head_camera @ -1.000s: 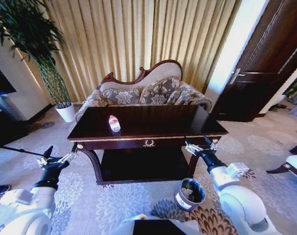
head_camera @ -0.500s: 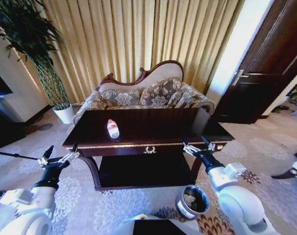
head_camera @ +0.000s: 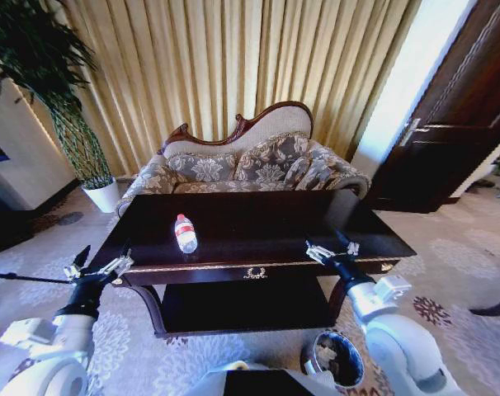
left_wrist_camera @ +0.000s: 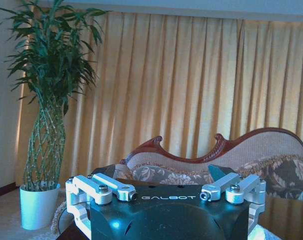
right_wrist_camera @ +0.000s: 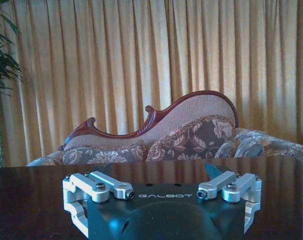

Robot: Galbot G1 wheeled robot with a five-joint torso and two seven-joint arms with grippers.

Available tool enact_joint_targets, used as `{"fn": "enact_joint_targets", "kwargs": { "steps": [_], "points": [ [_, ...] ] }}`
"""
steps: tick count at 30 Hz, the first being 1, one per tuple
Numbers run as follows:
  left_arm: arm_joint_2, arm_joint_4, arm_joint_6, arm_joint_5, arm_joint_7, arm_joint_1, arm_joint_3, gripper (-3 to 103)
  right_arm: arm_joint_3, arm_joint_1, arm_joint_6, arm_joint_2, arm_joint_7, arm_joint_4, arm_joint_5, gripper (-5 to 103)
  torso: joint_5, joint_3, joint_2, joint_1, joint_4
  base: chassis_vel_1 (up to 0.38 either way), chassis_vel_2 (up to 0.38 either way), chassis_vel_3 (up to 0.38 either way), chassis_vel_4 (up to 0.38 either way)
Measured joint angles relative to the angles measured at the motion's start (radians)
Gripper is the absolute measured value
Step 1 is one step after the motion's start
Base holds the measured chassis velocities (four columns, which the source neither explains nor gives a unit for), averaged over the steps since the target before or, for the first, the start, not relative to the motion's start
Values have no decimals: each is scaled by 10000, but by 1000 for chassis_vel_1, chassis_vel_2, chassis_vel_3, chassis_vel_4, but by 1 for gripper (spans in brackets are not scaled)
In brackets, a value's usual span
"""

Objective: Move to the front of the table and place the trash on the table into the trash bin.

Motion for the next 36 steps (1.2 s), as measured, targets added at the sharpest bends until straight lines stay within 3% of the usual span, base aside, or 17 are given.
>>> {"fn": "enact_joint_targets", "kwargs": {
  "steps": [3, 5, 6, 8, 11, 15, 19, 21, 22, 23, 24, 31, 33, 34, 36],
  "points": [
    [268, 1, 232, -357, -502, -175, 77, 100, -16, -35, 0, 42, 24, -18, 35, 100, -2, -2, 3, -5, 1, 0, 0, 0, 0],
    [866, 2, 737, -1183, -1763, -600, 243, 100, -28, -49, 0, 90, 36, -53, 40, 100, -1, -2, 4, -6, 1, 0, 0, 0, 0],
    [866, 2, 737, -1183, -1763, -600, 243, 100, -28, -49, 0, 90, 36, -53, 40, 100, -1, -2, 4, -6, 1, 0, 0, 0, 0],
    [1370, 2, 1168, -1866, -2996, -988, 350, 100, -40, -60, 1, 149, 47, -58, 41, 100, -1, -1, 4, -5, -3, 0, 0, 0, 0],
    [2563, 17, 1793, -3268, -4435, -1622, 428, 100, -120, -106, 1, 350, 66, -70, -13, 100, -3, 1, 1, 1, -3, 0, 0, 0, 0],
    [3331, 210, 2023, -3772, -4539, -1735, 353, 100, -192, -140, 14, 524, 69, -126, -169, 100, -5, 1, 1, 0, 3, 0, 0, 0, 0],
    [4967, 720, 2554, -4237, -4633, -2278, 322, 100, -267, -181, 38, 730, 73, -171, -362, 100, -4, 0, 2, -1, 1, 0, 0, 0, 0],
    [4967, 720, 2554, -4237, -4633, -2278, 322, 100, -267, -181, 38, 730, 73, -171, -362, 100, -4, 0, 2, -1, 1, 0, 0, 0, 0],
    [5738, 884, 3096, -4824, -5051, -2924, 457, 100, -270, -185, 43, 780, 76, -179, -420, 100, -1, 1, 1, 0, -8, 0, 0, 0, 0],
    [6113, 961, 3352, -5379, -5408, -3322, 631, 100, -269, -189, 46, 813, 78, -186, -448, 100, -8, 2, 0, 1, 5, 0, 0, 0, 0],
    [6482, 1024, 3522, -5879, -5781, -3778, 881, 100, -264, -197, 51, 854, 78, -193, -483, 100, -3, 1, 1, 1, -3, 0, 0, 0, 0],
    [7287, 1198, 3799, -6857, -6986, -4940, 2210, 100, -295, -286, 57, 974, 81, -143, -524, 100, 0, 1, 1, 0, -1, 0, 0, 0, 0],
    [7518, 1343, 3816, -7076, -7835, -5492, 3203, 100, -363, -290, 57, 1013, 80, -130, -542, 100, -2, 1, 1, 0, 2, 0, 0, 0, 0],
    [7518, 1343, 3816, -7076, -7835, -5492, 3203, 100, -363, -290, 57, 1013, 80, -130, -542, 100, -2, 1, 1, 0, 2, 0, 0, 0, 0],
    [7622, 1542, 3809, -7453, -8634, -6103, 4040, 100, -385, -292, 54, 1043, 80, -148, -545, 100, -2, 1, 1, 1, -1, 0, 0, 0, 0]
  ]
}}
